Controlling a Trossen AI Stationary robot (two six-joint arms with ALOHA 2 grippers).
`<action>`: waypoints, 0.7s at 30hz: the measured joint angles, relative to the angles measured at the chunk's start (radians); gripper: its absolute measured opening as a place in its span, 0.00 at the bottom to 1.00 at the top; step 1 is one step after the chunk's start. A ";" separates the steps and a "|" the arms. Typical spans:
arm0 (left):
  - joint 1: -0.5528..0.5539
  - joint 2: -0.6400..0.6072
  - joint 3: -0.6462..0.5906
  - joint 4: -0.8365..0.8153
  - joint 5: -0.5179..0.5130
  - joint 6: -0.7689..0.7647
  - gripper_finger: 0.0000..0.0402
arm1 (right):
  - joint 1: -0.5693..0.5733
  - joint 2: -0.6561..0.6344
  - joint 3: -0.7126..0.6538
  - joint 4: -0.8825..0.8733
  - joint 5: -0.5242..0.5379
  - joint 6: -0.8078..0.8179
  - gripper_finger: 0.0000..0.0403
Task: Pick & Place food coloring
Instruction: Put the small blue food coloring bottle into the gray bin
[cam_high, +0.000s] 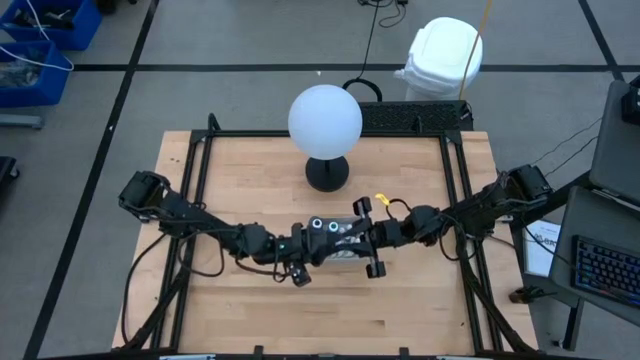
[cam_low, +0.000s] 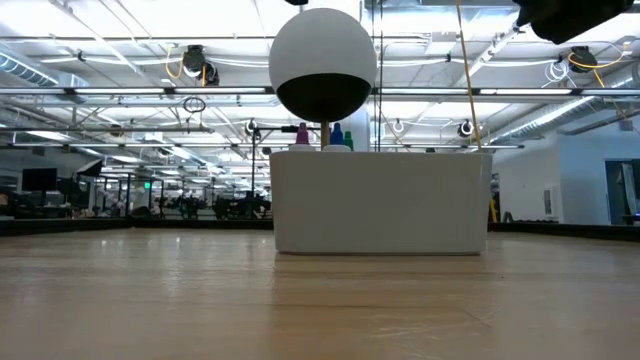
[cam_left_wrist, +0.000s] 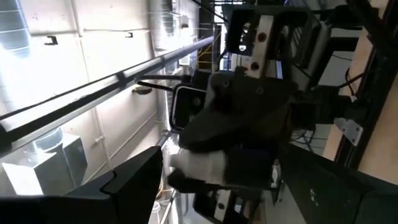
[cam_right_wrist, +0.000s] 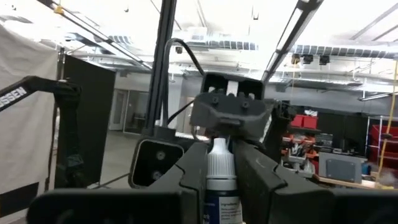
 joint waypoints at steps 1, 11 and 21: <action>0.001 0.000 0.000 -0.001 0.000 -0.004 0.80 | 0.000 0.000 0.000 0.003 0.000 -0.001 0.14; -0.001 0.000 0.000 -0.010 0.019 -0.020 0.79 | -0.018 0.000 0.001 0.007 0.001 -0.004 0.14; -0.001 0.000 0.000 -0.011 0.014 -0.021 0.58 | -0.021 0.000 0.001 -0.008 0.000 0.010 0.14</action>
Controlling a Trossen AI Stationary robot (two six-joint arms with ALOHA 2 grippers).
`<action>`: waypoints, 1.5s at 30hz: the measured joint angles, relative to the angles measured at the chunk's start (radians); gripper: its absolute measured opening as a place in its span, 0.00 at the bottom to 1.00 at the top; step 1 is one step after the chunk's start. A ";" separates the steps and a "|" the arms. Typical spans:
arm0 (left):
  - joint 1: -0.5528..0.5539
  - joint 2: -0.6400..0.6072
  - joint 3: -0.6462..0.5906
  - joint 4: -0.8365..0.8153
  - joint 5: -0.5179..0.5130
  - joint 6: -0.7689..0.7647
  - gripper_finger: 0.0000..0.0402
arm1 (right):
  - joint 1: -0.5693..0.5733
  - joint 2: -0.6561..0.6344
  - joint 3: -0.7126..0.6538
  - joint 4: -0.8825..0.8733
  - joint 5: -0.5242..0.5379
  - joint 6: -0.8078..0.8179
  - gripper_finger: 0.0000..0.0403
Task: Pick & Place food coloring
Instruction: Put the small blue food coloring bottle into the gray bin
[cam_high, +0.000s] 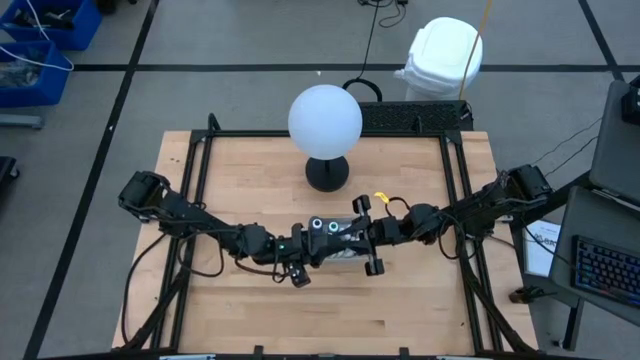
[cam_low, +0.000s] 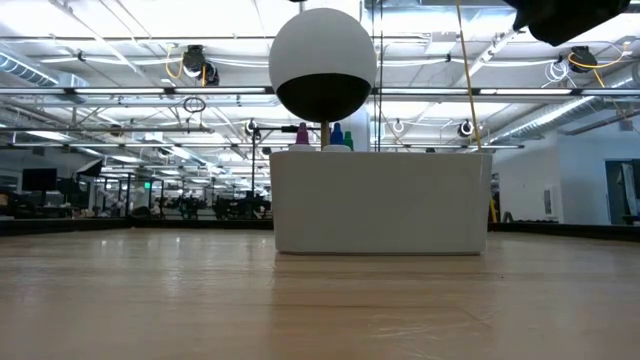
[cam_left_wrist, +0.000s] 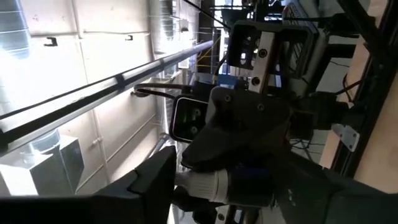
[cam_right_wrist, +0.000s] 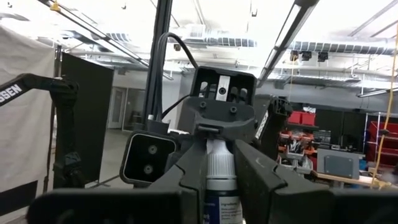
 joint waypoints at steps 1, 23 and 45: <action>0.000 0.000 0.000 0.000 -0.004 0.000 0.56 | 0.000 0.000 0.000 0.000 0.000 0.000 0.14; -0.020 0.001 0.001 -0.013 -0.107 0.018 0.66 | 0.000 0.000 0.000 -0.031 0.000 -0.048 0.14; 0.054 -0.598 -0.501 -0.069 0.031 -0.722 0.66 | -0.012 0.002 -0.001 -0.174 0.002 -0.263 0.13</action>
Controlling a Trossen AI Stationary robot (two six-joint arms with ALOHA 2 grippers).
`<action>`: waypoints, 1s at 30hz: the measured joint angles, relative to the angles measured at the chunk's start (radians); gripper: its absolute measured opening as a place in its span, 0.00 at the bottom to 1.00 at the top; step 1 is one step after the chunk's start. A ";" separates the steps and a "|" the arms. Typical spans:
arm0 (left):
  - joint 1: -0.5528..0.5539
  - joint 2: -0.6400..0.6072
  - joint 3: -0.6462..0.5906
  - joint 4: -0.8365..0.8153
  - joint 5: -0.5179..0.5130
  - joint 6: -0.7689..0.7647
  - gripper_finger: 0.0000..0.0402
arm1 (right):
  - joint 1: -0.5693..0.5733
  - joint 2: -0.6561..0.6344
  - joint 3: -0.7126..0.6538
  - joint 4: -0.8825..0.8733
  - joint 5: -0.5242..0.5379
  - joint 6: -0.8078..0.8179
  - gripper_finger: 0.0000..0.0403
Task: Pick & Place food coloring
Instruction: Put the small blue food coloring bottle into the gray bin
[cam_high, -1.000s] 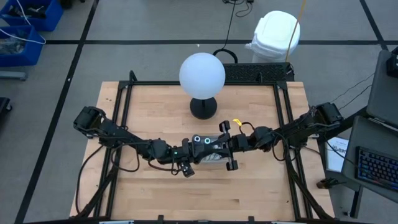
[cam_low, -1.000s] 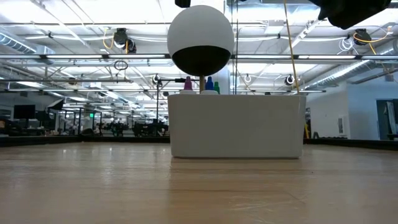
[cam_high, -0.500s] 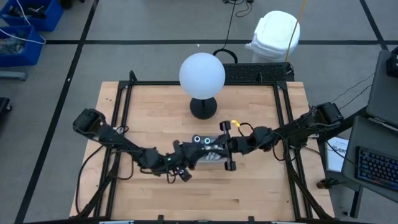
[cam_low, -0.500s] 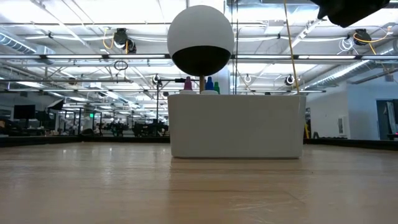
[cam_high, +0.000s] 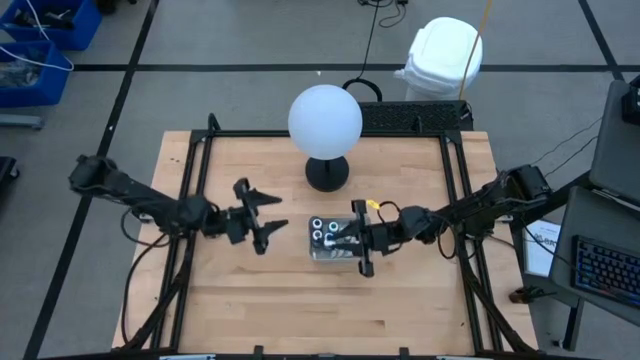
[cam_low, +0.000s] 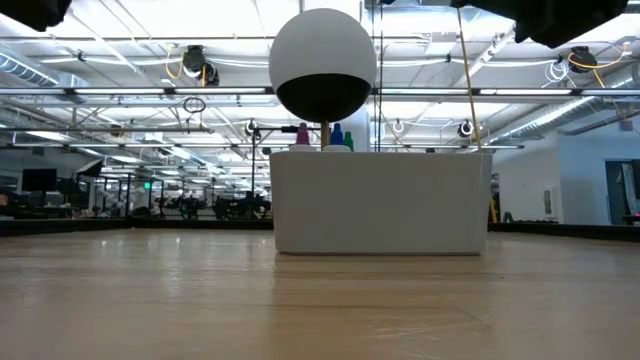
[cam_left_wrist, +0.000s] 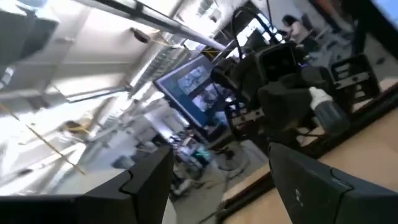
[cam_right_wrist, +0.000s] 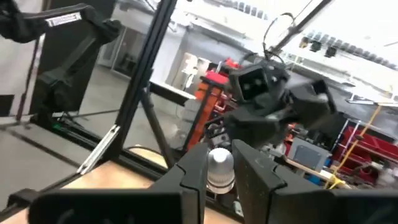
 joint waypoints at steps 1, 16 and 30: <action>0.020 -0.008 -0.004 -0.022 0.028 -0.035 0.66 | -0.004 0.000 0.000 -0.001 -0.002 -0.004 0.13; 0.232 0.143 0.024 -0.020 0.498 -0.351 0.68 | -0.080 0.001 0.016 0.094 -0.131 0.002 0.13; 0.232 0.232 0.161 -0.089 0.508 -0.418 0.80 | -0.063 0.001 0.033 0.091 -0.187 -0.066 0.13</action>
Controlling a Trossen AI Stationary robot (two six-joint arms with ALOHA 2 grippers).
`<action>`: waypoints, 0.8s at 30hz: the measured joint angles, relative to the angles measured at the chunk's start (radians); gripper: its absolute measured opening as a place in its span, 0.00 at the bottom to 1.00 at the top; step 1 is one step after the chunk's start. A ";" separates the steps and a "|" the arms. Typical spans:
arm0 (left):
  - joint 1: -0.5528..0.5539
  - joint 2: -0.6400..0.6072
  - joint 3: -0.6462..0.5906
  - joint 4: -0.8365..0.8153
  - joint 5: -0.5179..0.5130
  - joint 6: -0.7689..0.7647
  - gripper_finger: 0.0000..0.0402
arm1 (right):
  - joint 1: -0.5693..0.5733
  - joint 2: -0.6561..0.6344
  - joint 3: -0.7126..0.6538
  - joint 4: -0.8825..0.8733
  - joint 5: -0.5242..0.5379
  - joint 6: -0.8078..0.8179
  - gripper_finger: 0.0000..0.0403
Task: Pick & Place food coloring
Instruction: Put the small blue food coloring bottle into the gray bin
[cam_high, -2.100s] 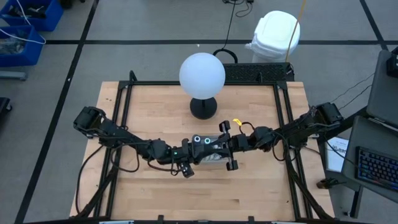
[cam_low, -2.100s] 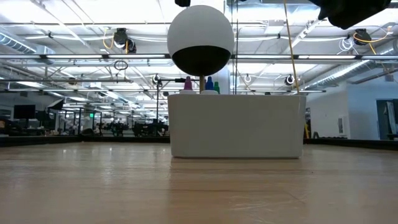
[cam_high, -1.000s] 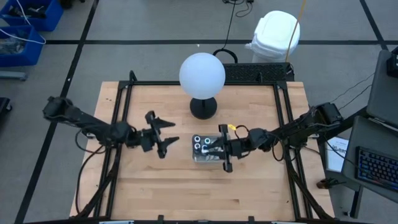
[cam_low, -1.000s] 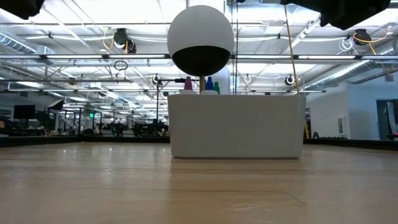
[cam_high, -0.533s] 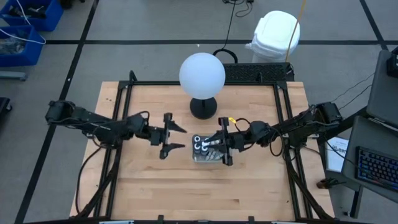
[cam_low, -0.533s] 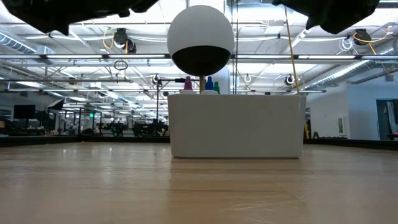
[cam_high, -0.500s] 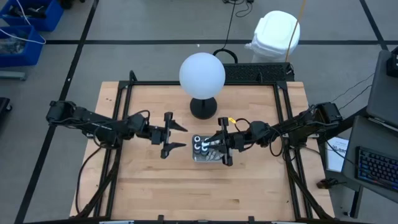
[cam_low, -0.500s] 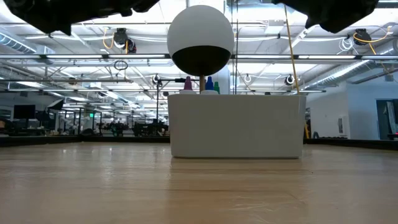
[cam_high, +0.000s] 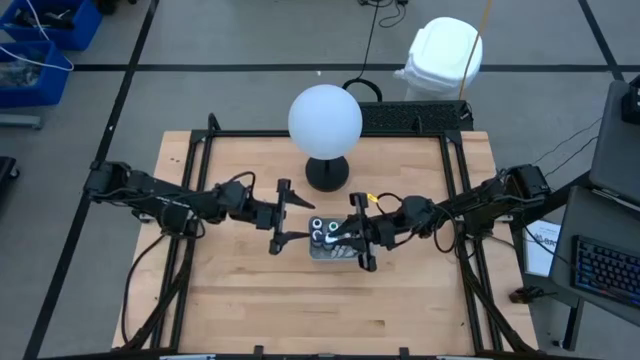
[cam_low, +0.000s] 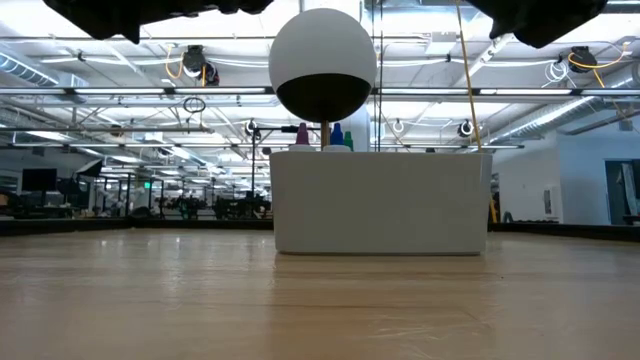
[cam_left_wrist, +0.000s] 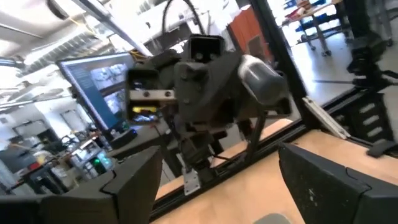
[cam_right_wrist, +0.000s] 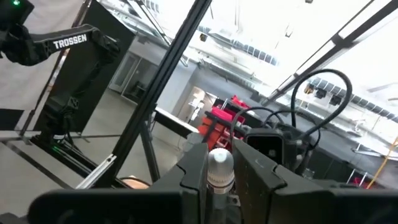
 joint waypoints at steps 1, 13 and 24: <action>-0.001 0.000 0.000 -0.004 0.015 0.000 0.81 | 0.000 0.000 0.000 0.003 0.000 -0.005 0.13; -0.027 0.000 0.000 0.053 0.094 -0.017 0.80 | -0.008 0.000 0.000 -0.023 0.004 -0.088 0.13; -0.004 0.038 0.082 0.029 0.130 -0.147 0.76 | -0.029 0.000 0.000 -0.016 -0.080 -0.248 0.12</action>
